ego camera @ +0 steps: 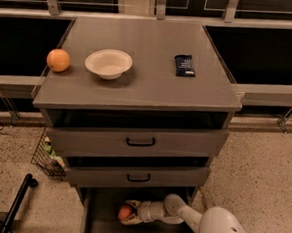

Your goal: Place apple into bottom drawer

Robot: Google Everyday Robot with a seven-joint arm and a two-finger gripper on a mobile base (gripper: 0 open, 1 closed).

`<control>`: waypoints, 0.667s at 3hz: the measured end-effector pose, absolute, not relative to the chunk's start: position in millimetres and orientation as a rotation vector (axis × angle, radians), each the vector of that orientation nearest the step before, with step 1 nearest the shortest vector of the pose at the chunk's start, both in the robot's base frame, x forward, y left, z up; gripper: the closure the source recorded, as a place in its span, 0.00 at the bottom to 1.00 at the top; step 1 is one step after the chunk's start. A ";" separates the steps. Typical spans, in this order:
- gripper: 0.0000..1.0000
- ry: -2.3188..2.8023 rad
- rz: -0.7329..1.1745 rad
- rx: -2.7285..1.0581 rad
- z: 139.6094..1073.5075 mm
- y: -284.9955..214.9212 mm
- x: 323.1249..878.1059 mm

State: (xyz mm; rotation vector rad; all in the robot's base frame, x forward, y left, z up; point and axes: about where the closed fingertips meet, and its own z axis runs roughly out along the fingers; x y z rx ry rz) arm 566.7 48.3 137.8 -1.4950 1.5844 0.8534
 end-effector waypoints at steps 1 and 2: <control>0.21 1.584 0.853 -1.495 137.8 48.3 566.7; 0.00 1.584 0.854 -1.495 137.7 48.4 566.6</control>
Offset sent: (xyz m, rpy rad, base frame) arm 0.0000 0.0000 0.0000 0.0000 0.0000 0.0000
